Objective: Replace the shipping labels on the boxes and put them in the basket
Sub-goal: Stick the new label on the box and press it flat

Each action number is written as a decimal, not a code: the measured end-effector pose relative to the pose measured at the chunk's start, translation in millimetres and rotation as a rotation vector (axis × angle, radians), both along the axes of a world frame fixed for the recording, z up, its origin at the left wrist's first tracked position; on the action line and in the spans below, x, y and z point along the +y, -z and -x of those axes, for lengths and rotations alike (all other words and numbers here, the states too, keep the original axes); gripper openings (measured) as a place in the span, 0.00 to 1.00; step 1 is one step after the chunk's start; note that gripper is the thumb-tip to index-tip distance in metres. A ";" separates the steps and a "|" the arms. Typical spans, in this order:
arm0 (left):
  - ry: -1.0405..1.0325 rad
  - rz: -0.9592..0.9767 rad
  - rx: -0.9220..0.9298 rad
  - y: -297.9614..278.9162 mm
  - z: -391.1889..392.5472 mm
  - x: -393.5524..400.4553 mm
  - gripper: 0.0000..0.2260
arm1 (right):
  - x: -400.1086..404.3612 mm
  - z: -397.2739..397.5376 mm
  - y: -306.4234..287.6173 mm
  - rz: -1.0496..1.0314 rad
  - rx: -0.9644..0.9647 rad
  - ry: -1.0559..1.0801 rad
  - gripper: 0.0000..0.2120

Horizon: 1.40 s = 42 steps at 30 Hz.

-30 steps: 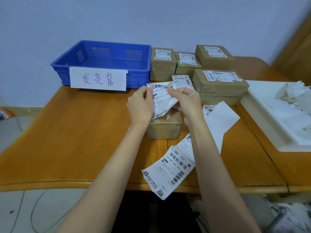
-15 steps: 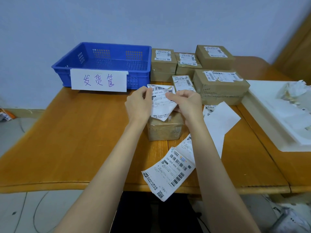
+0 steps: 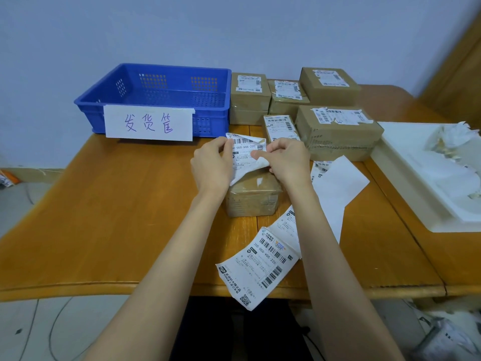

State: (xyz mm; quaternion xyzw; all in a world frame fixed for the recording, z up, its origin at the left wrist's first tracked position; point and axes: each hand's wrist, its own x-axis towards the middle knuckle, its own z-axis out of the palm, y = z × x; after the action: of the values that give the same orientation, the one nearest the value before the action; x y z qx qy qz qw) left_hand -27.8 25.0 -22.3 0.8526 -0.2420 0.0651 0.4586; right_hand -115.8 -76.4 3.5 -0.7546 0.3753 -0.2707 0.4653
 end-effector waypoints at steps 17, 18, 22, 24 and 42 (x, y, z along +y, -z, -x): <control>-0.012 0.053 0.028 1.8 -1.0 -0.7 0.10 | -6.0 10.5 -4.4 -0.110 0.129 -0.055 0.20; -0.010 0.053 0.029 1.7 -1.0 -0.5 0.10 | -7.9 13.0 -6.4 -0.157 0.126 -0.081 0.22; -0.018 0.071 0.038 2.1 -1.3 -0.9 0.09 | -13.2 21.6 -11.9 -0.227 0.144 -0.195 0.24; -0.022 0.067 0.035 2.0 -1.0 -1.0 0.08 | -13.1 24.1 -13.0 -0.250 0.097 -0.194 0.23; 0.108 0.284 0.458 -3.3 -11.6 -0.1 0.22 | -17.5 14.2 13.2 -0.415 -0.096 -0.159 0.35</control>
State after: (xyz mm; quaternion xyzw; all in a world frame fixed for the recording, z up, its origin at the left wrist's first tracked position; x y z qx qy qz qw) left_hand -16.2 24.9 -19.0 0.7582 -0.1654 -0.1209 0.6190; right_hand -130.0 -93.9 -9.7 -0.6559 0.3398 -0.1857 0.6479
